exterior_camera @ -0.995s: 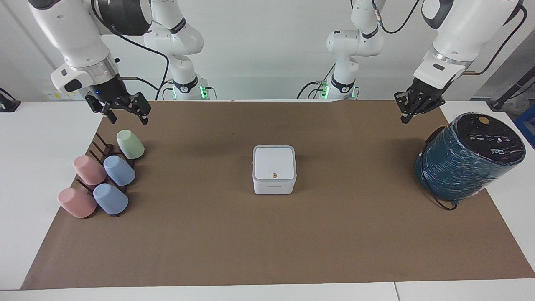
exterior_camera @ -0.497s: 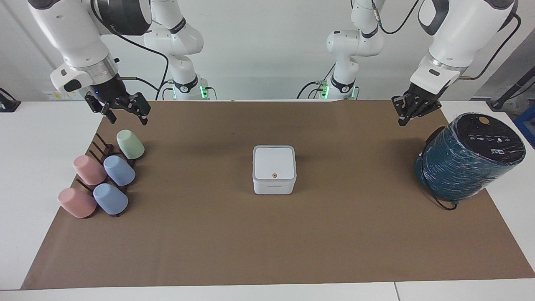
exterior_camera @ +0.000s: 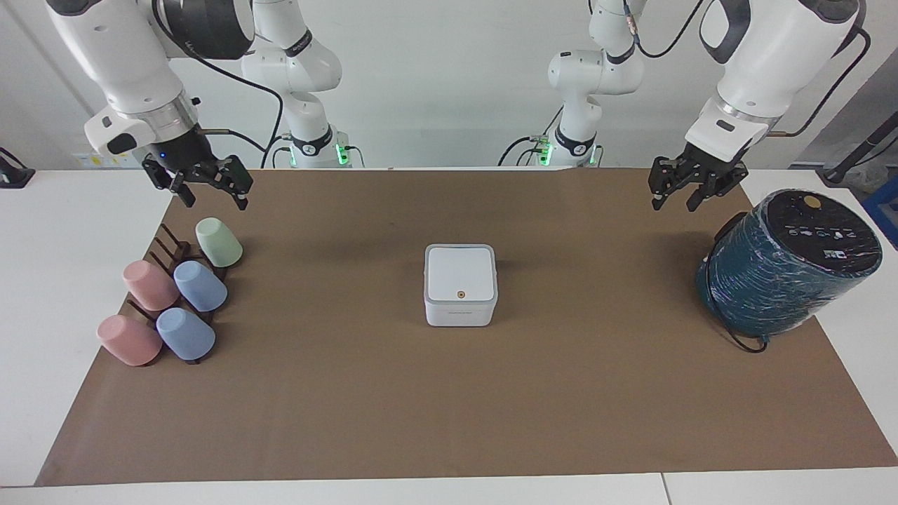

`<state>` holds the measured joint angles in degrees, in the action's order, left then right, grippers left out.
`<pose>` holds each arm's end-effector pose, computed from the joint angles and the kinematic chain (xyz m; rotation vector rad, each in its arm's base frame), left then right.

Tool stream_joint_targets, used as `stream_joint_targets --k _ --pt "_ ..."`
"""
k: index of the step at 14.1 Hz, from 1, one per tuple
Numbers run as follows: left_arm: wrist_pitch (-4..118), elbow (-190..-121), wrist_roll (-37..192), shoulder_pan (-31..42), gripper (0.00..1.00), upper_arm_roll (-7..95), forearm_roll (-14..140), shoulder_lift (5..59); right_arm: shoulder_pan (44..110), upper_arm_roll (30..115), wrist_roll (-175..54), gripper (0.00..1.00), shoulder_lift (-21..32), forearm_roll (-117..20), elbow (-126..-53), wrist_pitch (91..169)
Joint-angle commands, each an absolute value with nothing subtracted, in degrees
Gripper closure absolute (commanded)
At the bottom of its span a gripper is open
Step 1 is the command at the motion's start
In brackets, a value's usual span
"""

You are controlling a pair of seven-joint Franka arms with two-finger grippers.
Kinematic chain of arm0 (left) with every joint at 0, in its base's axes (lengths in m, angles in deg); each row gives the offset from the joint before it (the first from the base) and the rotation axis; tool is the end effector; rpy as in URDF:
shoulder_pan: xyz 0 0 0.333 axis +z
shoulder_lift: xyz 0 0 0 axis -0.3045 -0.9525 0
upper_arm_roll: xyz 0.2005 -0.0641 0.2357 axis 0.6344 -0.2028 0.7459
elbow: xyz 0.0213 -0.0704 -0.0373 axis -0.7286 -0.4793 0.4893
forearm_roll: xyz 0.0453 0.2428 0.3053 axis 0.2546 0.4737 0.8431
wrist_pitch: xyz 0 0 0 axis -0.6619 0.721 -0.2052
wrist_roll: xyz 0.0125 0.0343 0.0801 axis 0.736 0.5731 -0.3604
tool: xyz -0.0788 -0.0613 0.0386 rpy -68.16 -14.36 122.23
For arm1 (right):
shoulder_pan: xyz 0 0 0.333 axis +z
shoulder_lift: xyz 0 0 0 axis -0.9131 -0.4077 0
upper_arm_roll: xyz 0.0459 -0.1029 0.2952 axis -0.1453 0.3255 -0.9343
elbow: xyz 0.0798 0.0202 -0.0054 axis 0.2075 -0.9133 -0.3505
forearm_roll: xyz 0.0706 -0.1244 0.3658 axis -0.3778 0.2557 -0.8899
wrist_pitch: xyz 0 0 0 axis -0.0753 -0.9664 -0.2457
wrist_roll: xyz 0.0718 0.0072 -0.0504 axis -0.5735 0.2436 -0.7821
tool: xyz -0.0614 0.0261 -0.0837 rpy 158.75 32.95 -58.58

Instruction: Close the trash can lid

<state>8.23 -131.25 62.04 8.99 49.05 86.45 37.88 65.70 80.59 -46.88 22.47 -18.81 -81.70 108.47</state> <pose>0.5701 -0.0731 0.6244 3.1123 -0.1856 0.0034 0.5532 -0.0114 0.5998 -3.1132 0.1913 -0.0350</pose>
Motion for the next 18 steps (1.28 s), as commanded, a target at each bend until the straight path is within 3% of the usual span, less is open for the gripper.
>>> stream_joint_targets --k 1,12,18 --pt "10.0 -133.7 60.4 9.2 0.00 49.0 87.1 39.7 65.1 80.4 -47.6 0.00 23.4 -19.7 -82.8 109.6" --pt "9.2 -133.7 59.6 9.1 0.00 49.5 87.6 39.9 65.1 80.4 -47.7 0.00 23.4 -19.7 -82.8 109.6" --pt "9.4 -133.7 57.5 16.4 0.00 44.8 87.3 40.4 65.1 80.6 -48.1 0.00 23.4 -19.7 -82.9 109.6"
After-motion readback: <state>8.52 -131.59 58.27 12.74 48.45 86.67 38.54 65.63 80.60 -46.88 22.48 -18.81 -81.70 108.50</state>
